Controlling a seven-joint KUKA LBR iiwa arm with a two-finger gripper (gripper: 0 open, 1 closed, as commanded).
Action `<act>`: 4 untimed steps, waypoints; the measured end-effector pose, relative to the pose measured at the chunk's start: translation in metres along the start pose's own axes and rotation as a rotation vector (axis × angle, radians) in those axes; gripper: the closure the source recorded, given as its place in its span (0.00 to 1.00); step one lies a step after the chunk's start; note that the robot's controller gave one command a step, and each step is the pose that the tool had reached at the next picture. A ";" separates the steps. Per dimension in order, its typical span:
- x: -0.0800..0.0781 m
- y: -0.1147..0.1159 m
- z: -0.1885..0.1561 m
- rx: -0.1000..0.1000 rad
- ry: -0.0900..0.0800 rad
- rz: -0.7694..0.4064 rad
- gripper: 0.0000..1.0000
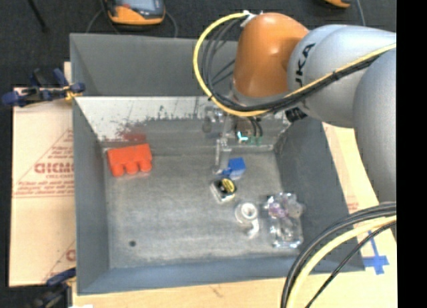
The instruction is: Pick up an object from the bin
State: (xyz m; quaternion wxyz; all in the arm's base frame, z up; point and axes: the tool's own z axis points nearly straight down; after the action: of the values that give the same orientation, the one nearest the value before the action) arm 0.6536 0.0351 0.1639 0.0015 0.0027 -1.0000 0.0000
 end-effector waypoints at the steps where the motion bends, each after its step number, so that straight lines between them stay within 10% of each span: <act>1: 0.044 -0.071 0.095 0.000 -0.002 0.290 0.00; 2: 0.041 -0.070 0.091 -0.001 -0.010 0.287 1.00; 3: 0.042 -0.070 0.092 0.000 -0.007 0.287 0.00; 4: 0.042 -0.070 0.092 -0.001 -0.008 0.287 1.00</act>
Offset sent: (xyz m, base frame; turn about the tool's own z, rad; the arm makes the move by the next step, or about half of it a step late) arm -0.0436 -0.0694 -0.0939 0.2895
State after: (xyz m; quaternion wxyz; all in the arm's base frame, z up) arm 0.6119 -0.0355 0.0722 -0.0027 -0.1405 -0.9901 -0.0001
